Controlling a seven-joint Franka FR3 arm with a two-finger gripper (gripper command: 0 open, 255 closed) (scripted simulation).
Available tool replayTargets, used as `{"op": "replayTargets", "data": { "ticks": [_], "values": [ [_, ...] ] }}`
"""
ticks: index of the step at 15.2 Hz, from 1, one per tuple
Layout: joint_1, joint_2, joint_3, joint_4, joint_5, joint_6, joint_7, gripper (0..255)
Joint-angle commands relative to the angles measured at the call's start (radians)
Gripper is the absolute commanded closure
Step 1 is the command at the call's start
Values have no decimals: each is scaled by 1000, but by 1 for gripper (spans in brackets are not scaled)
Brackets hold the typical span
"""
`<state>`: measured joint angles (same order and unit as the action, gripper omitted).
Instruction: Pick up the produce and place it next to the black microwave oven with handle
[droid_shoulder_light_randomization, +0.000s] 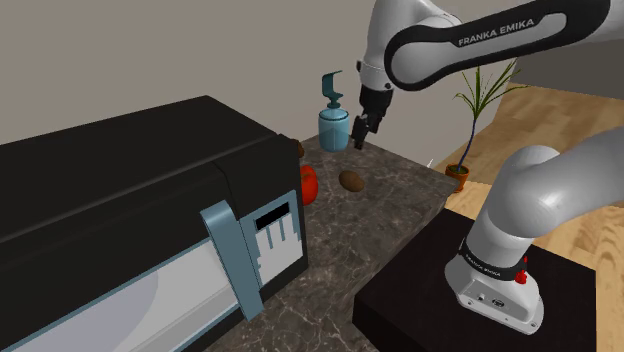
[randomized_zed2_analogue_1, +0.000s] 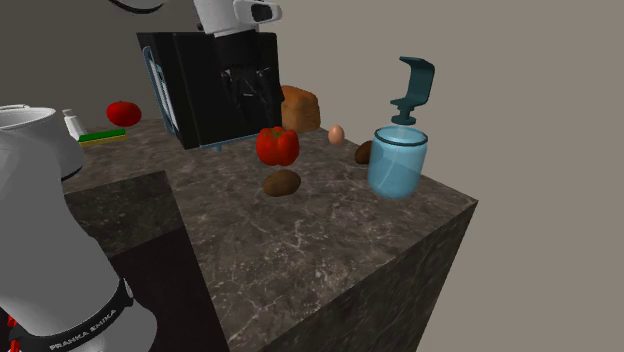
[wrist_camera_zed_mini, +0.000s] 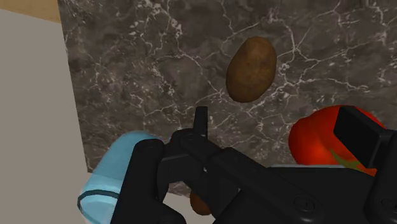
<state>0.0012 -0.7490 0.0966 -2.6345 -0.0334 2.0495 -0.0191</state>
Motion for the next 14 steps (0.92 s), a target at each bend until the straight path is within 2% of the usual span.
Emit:
{"op": "replayTargets", "data": {
  "ticks": [1, 8, 14],
  "values": [
    [-2, 33, 2, -48, -2, 76, 2, 0],
    [-11, 220, 27, -155, -18, 343, 32, 0],
    [-27, 303, 33, -183, -35, 454, 44, 0]
  ]
}}
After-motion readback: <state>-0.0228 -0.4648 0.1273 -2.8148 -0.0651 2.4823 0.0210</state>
